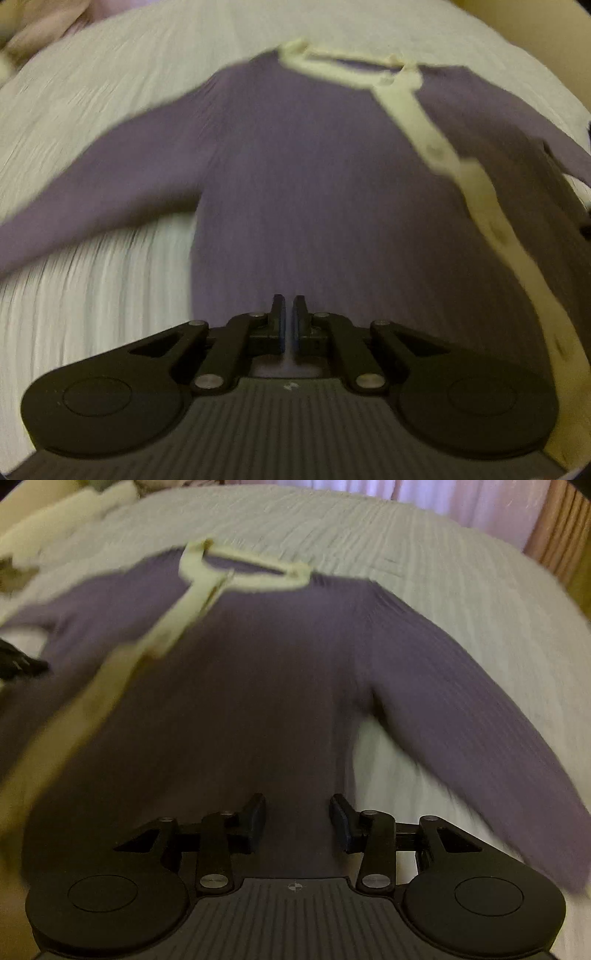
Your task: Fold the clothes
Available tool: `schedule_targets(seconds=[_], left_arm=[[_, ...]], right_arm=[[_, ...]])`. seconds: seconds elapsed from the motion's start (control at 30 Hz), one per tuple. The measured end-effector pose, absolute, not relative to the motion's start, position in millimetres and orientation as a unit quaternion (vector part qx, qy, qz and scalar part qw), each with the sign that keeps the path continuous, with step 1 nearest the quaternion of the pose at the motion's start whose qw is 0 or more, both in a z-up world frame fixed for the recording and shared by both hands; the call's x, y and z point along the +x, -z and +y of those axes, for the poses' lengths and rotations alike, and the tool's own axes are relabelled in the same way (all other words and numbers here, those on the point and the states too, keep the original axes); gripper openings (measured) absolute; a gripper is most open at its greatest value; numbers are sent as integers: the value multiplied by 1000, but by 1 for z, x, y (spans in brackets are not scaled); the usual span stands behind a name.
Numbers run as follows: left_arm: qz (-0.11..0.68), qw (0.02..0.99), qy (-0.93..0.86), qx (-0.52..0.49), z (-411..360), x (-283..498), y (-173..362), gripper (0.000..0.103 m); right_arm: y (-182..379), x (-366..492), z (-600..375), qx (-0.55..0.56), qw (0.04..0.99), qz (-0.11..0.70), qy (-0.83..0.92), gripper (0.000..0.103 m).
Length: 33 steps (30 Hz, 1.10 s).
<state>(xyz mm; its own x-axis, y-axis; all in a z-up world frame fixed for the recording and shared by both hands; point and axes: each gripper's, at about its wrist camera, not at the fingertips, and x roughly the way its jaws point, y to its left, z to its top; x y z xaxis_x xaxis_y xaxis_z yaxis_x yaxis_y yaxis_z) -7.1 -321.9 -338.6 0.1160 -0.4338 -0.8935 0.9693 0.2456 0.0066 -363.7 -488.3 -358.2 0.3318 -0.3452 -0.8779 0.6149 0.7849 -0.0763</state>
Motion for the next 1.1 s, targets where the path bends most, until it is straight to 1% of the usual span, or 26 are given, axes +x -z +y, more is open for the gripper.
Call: schedule_targets(seconds=[0.07,0.2,0.27,0.4,0.5,0.57,0.67,0.77,0.83,0.9,0.97,1.03,1.1], left_arm=[[417,675,505,340,-294,-15,329,3],[423,683,483,348,-263,-25,305,3],[415,689,496,325,-261,-36,292,3],[403,682,543,278,-269,-69,282,3],[404,661,575,263,-276,-98,288,3],[417,641,585,269,-277,-118,299,3],[464,602,575,303,-260,-143,323,3],[469,584,580,321,-232,-162,323,3],[472,588,581,307,-226,-162,312,3],[469,598,587,278,-226,-158,298,3],[442,619,600,251,-239,-153,288,3],[420,634,606,235,-257,-151,289,4],[415,649,600,214,-277,-146,301,3]], right_arm=[[356,-391,-464,159,777,525,309,42],[330,-410,-439,171,769,513,339,42],[317,-418,-427,176,768,505,352,42],[295,-394,-410,165,816,447,325,42],[306,-366,-389,154,842,434,282,42],[325,-355,-375,163,830,466,260,42],[344,-362,-341,156,812,510,237,42],[342,-379,-313,139,806,534,215,42],[335,-389,-303,139,802,544,203,42],[325,-392,-309,159,805,534,203,42],[312,-395,-320,184,814,505,222,42],[305,-392,-330,202,824,469,247,42],[305,-389,-345,219,821,452,273,42]])
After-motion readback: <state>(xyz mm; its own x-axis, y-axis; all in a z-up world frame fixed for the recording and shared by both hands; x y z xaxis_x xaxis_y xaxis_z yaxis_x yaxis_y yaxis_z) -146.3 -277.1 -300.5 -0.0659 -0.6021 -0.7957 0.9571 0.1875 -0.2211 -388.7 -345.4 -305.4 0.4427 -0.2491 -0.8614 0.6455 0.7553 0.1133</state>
